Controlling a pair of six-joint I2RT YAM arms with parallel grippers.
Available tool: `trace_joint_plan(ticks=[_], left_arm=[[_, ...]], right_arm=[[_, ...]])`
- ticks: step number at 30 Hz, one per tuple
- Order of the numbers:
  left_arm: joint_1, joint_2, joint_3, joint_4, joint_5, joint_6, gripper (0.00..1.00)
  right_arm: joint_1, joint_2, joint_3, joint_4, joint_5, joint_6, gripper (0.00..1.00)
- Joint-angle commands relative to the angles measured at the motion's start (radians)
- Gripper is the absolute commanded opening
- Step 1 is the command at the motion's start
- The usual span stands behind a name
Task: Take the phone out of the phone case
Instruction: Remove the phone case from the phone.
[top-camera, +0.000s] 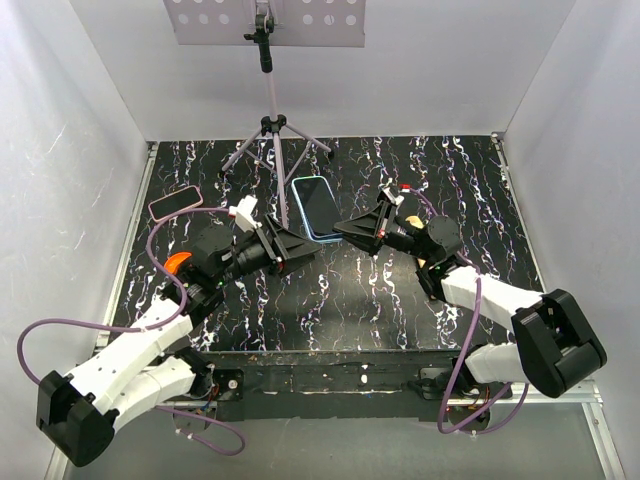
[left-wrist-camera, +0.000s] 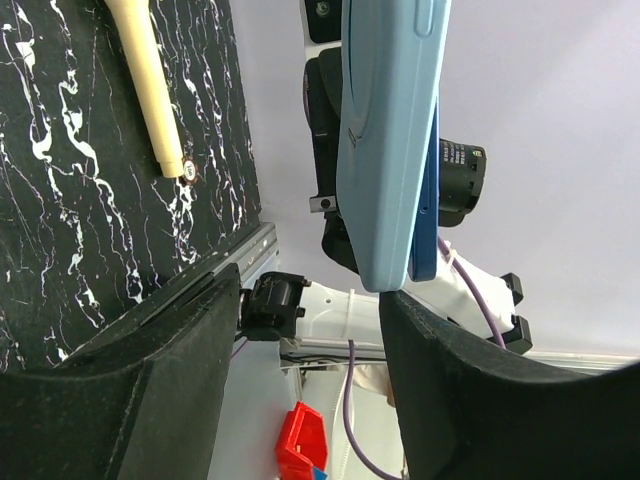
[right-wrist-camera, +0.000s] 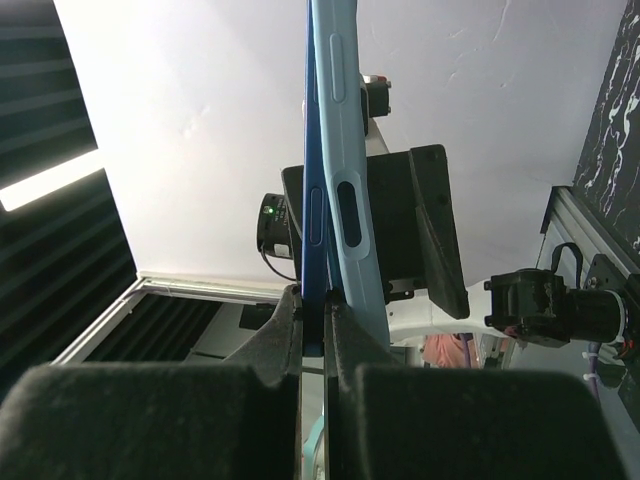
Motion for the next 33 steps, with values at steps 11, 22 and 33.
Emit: trace_joint_plan(ticks=[11, 22, 33], left_arm=[[-0.002, 0.065, 0.098, -0.026, -0.07, 0.012, 0.57], [-0.002, 0.072, 0.108, -0.068, -0.151, -0.019, 0.54], [0.0, 0.053, 0.088, -0.048, -0.201, -0.025, 0.59]], right_arm=[[0.029, -0.063, 0.007, 0.074, 0.02, -0.024, 0.01], [0.041, -0.091, -0.001, 0.04, 0.026, -0.048, 0.01], [0.051, -0.093, 0.002, 0.04, 0.028, -0.047, 0.01]])
